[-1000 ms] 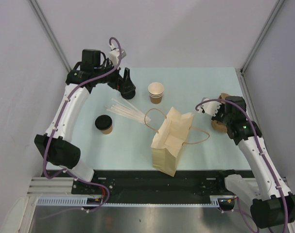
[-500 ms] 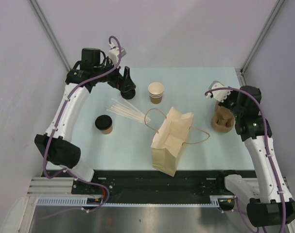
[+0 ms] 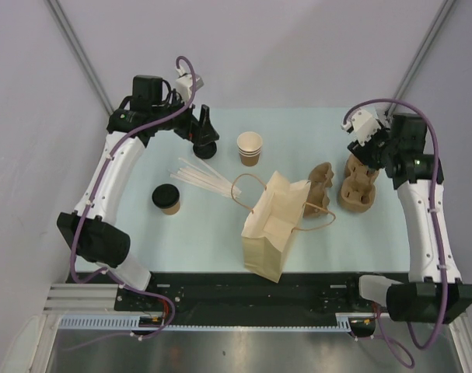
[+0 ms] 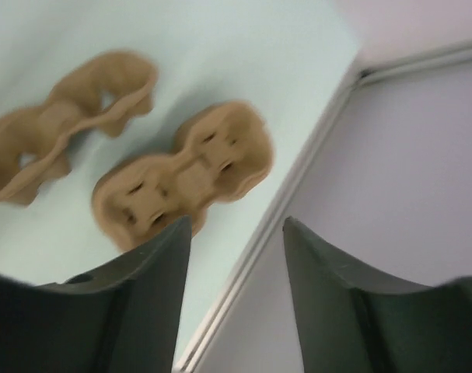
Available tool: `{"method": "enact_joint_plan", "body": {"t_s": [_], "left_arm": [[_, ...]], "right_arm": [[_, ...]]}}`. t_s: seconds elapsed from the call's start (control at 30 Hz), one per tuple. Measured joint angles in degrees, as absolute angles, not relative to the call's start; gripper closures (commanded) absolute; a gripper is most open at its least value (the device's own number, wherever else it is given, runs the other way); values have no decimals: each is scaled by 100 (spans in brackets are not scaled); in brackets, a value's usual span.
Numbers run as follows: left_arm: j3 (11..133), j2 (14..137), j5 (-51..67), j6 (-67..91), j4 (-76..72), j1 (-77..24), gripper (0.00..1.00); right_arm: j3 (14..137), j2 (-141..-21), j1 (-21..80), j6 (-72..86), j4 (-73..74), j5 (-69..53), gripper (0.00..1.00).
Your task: Pack the takeout coffee
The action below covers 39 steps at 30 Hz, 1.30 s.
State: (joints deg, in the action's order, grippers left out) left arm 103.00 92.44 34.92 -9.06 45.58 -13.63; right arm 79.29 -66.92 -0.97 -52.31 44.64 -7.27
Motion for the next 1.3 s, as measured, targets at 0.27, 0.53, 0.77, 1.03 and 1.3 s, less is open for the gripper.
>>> {"method": "enact_joint_plan", "body": {"t_s": [0.27,0.53,0.77,1.03,1.3], "left_arm": [[10294,9244,3489,-910,4556,-1365,1],[10289,9244,3518,-963,4637,-1365,1],[10200,9244,3516,-1059,4685,-1365,0],[9955,9244,3472,-1164,4729,-1365,0],[9856,9244,3461,-1219,4735,-1365,0]], "right_arm": [[8086,-8016,-954,-4143,5658,-1636,20],[9870,-9885,-663,-4108,6139,-2123,19],[12300,-12003,-462,-4890,7006,-2331,30],[12385,-12643,75,-5736,7476,-2097,25],[11848,-12772,464,-6112,7336,-1734,25]]}}
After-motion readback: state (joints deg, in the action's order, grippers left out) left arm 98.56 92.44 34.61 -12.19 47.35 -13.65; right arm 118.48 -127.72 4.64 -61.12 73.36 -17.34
